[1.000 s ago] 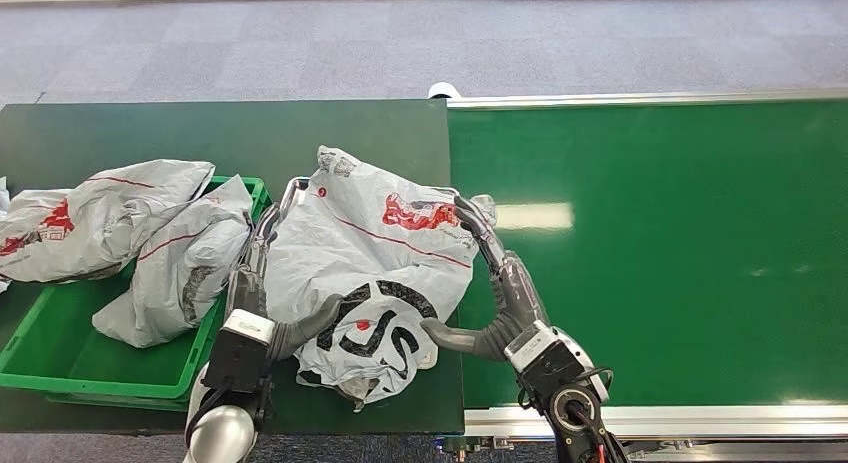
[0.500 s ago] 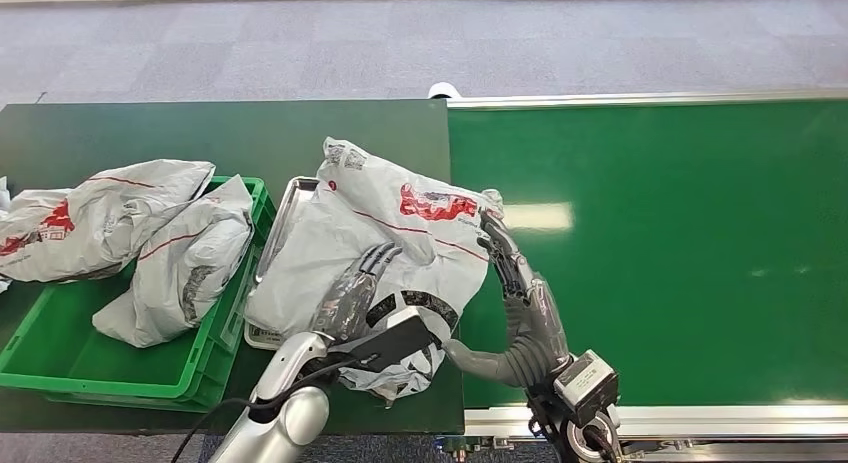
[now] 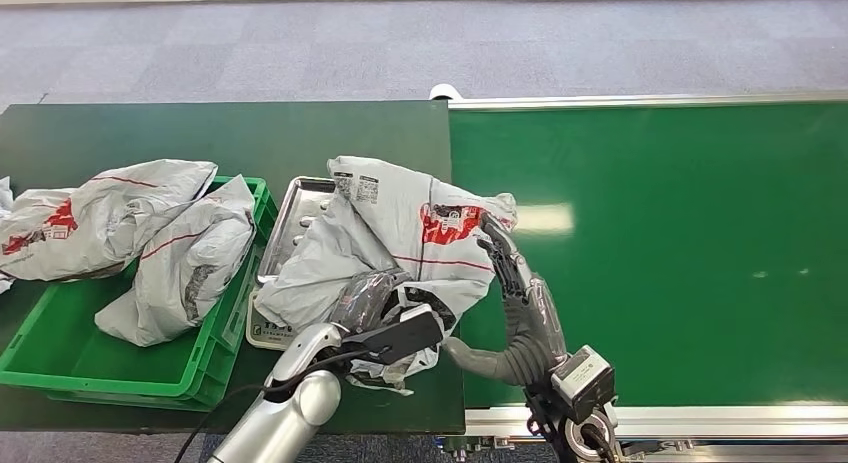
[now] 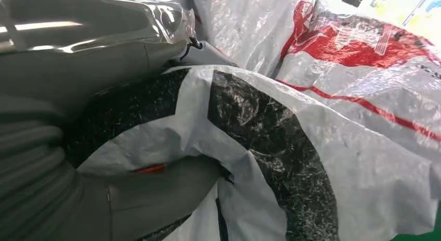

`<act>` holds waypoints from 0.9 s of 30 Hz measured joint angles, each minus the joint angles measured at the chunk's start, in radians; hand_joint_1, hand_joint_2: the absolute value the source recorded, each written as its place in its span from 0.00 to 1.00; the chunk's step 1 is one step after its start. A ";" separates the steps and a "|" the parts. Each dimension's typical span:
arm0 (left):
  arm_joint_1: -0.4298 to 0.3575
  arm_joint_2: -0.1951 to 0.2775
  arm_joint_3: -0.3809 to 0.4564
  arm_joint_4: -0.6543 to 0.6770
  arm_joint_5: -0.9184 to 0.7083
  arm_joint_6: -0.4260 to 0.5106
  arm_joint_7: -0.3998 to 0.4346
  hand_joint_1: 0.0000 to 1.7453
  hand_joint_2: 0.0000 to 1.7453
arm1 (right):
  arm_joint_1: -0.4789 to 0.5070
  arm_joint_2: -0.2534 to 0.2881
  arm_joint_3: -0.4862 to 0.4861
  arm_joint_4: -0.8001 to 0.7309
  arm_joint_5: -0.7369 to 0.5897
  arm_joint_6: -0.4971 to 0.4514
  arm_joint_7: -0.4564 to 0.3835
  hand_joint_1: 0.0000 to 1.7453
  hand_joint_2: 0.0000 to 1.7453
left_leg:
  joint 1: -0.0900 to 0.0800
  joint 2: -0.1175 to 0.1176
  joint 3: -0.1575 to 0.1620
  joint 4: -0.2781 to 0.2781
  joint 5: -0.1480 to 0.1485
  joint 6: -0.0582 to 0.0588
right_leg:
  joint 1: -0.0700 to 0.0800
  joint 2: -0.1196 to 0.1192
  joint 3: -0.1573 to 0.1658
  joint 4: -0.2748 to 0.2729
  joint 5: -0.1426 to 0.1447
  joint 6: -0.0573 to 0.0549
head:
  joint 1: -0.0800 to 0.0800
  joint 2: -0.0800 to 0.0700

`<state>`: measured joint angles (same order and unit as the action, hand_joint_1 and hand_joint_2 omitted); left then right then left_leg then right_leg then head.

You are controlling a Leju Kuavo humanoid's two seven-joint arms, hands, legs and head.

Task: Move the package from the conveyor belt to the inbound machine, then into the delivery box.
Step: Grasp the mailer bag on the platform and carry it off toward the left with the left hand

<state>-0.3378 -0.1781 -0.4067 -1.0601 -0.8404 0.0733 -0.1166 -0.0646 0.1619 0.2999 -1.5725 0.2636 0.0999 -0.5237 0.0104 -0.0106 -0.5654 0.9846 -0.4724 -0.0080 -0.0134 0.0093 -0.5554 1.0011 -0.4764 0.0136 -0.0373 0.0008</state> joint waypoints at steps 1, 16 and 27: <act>-0.002 0.000 0.001 0.003 0.006 0.001 -0.004 0.83 1.00 | 0.000 0.000 -0.001 0.001 0.000 0.000 0.000 0.00 1.00 | 0.000 0.000 0.000 0.000 0.000 0.000 | 0.000 0.000 0.000 0.000 0.000 0.000 | 0.000 0.000; 0.026 0.003 0.051 -0.087 0.300 0.057 -0.224 0.98 1.00 | -0.001 0.016 -0.024 0.010 0.009 0.000 0.000 0.00 1.00 | 0.000 0.000 -0.002 0.000 0.000 0.000 | 0.000 0.000 -0.002 0.000 0.000 0.000 | 0.000 0.000; 0.112 0.041 0.074 -0.464 0.307 0.222 -0.348 1.00 1.00 | 0.002 0.016 -0.042 0.031 0.011 -0.007 0.002 0.00 1.00 | 0.000 0.000 -0.003 0.000 0.000 0.000 | 0.000 0.000 -0.003 0.000 0.000 0.000 | 0.000 0.000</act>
<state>-0.2256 -0.1369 -0.3329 -1.5239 -0.5339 0.2953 -0.4643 -0.0627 0.1781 0.2580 -1.5420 0.2743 0.0926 -0.5219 0.0106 -0.0104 -0.5680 0.9846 -0.4725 -0.0081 -0.0132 0.0095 -0.5582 1.0012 -0.4766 0.0134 -0.0370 0.0008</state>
